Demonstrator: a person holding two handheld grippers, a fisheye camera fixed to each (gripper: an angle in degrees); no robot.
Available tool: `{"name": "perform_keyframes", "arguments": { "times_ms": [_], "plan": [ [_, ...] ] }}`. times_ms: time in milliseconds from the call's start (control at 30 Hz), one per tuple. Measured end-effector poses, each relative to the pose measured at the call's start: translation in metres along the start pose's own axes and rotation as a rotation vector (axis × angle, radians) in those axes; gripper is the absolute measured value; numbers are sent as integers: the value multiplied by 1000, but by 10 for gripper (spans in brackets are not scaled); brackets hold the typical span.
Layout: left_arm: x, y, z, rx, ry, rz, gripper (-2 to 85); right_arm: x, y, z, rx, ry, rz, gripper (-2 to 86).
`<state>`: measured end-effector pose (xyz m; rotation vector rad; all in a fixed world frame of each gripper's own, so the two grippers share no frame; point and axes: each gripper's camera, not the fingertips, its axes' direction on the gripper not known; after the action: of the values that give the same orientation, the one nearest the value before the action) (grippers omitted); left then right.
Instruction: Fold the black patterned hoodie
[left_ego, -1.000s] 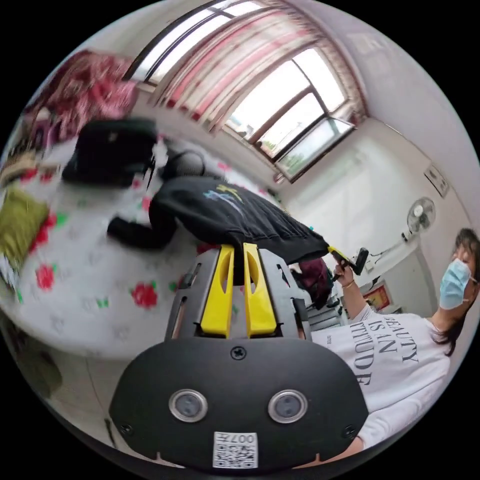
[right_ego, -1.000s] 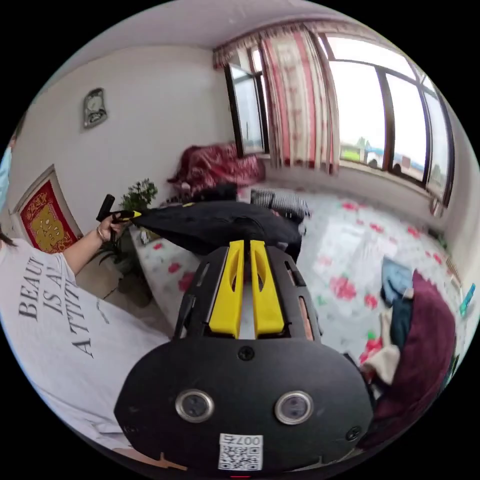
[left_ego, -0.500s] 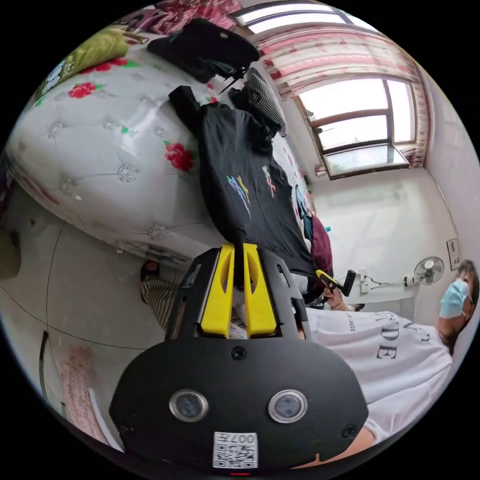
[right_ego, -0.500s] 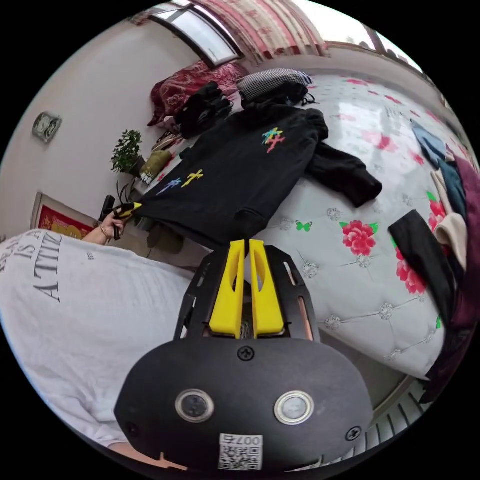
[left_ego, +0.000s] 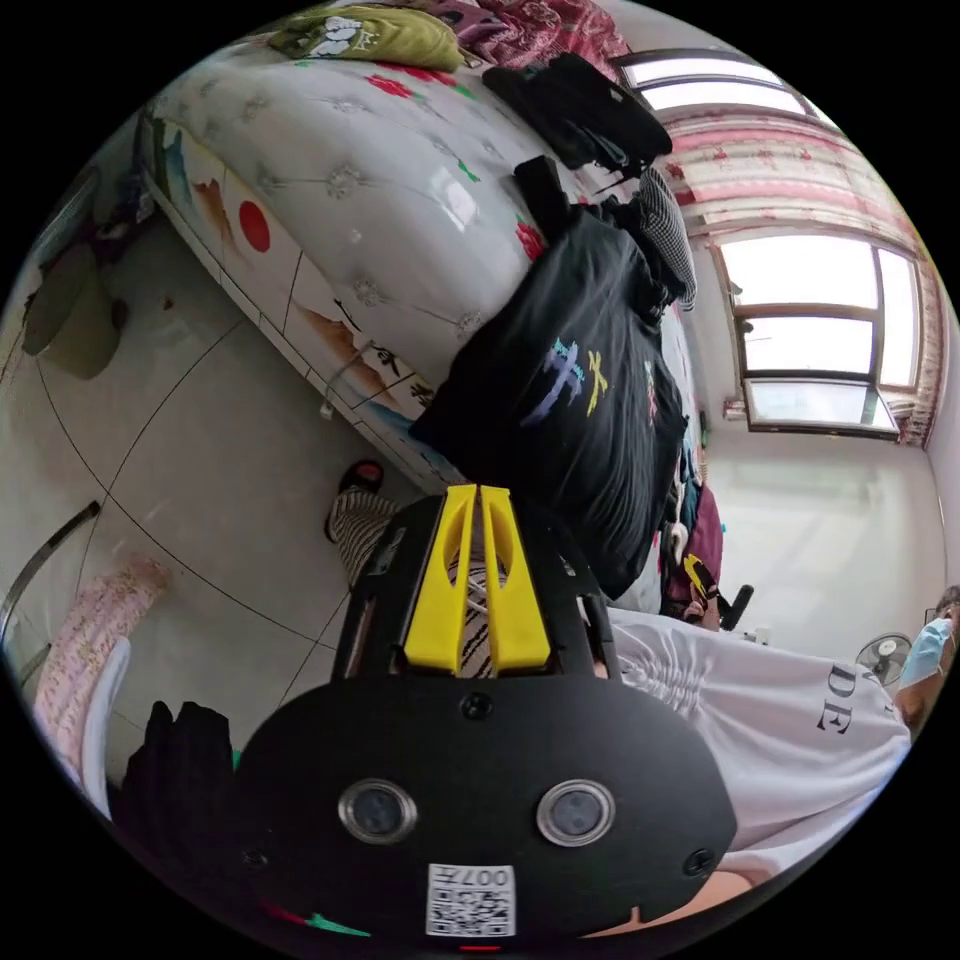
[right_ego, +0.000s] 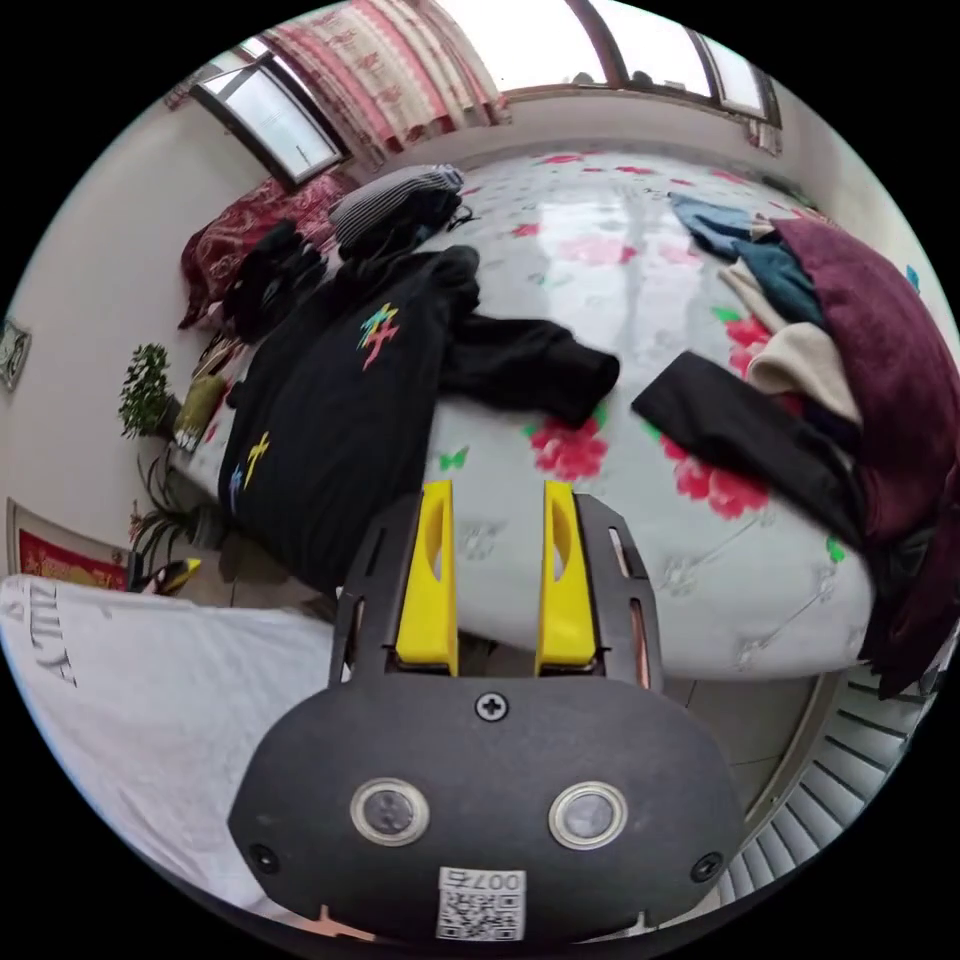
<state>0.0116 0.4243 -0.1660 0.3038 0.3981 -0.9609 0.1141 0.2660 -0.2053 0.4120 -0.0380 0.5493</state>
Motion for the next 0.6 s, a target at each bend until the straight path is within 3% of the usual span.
{"name": "perform_keyframes", "arguments": {
  "times_ms": [167,400,500,600],
  "plan": [
    [24,13,-9,71,60,-18,22,38,-89,42,82,77,133,115],
    [60,11,-7,91,54,44,50,49,-146,132,-153,80,203,81],
    [68,-10,-7,90,27,65,50,62,-177,90,-167,34,113,61],
    [70,-36,-4,81,19,83,51,116,-208,-40,108,231,224,56]
  ]
}}
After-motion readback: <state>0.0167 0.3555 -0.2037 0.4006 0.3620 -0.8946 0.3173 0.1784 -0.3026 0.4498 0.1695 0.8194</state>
